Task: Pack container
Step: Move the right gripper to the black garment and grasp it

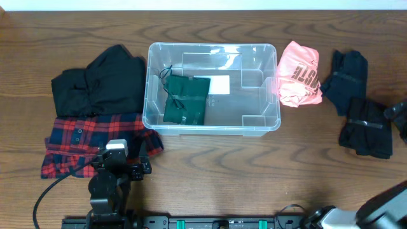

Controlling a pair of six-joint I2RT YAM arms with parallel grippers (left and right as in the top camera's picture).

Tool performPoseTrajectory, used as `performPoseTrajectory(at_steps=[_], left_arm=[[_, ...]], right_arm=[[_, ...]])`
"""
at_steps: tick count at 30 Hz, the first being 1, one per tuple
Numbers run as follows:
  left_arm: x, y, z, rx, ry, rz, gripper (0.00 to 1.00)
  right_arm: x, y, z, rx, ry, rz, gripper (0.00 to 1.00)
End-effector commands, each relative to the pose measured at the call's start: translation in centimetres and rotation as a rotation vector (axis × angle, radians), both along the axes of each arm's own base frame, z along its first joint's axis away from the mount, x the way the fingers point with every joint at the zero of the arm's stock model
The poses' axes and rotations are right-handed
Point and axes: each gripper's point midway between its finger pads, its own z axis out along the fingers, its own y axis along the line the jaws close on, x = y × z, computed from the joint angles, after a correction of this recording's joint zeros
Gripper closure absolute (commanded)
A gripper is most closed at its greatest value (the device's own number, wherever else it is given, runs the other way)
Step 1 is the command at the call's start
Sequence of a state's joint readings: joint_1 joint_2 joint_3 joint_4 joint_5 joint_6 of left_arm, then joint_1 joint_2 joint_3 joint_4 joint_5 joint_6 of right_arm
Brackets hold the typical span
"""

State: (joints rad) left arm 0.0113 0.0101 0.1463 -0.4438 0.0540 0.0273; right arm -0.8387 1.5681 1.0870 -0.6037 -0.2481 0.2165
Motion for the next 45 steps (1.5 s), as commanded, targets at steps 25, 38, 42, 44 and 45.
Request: performPoseTrajectory(at_steps=[25, 38, 42, 44, 45], left_arm=[[0.0, -0.1, -0.7, 0.008, 0.010, -0.012, 0.02], [0.0, -0.1, -0.7, 0.008, 0.010, -0.012, 0.02], [0.0, -0.1, -0.7, 0.008, 0.010, -0.012, 0.02], [0.0, -0.1, -0.7, 0.008, 0.010, -0.012, 0.02], [0.0, -0.1, -0.7, 0.008, 0.010, -0.012, 0.02]], right_arm=[[-1.7, 2.8, -10.1, 0.423, 0.010, 0.102, 0.86], [2.4, 11.3, 9.3, 0.366, -0.436, 0.332, 0.99], [2.3, 18.3, 15.1, 0.270, -0.522, 0.527, 0.99], [2.2, 21.8, 17.3, 0.271, -0.565, 0.601, 0.99], [2.2, 24.0, 18.6, 0.273, -0.591, 0.648, 0.99]])
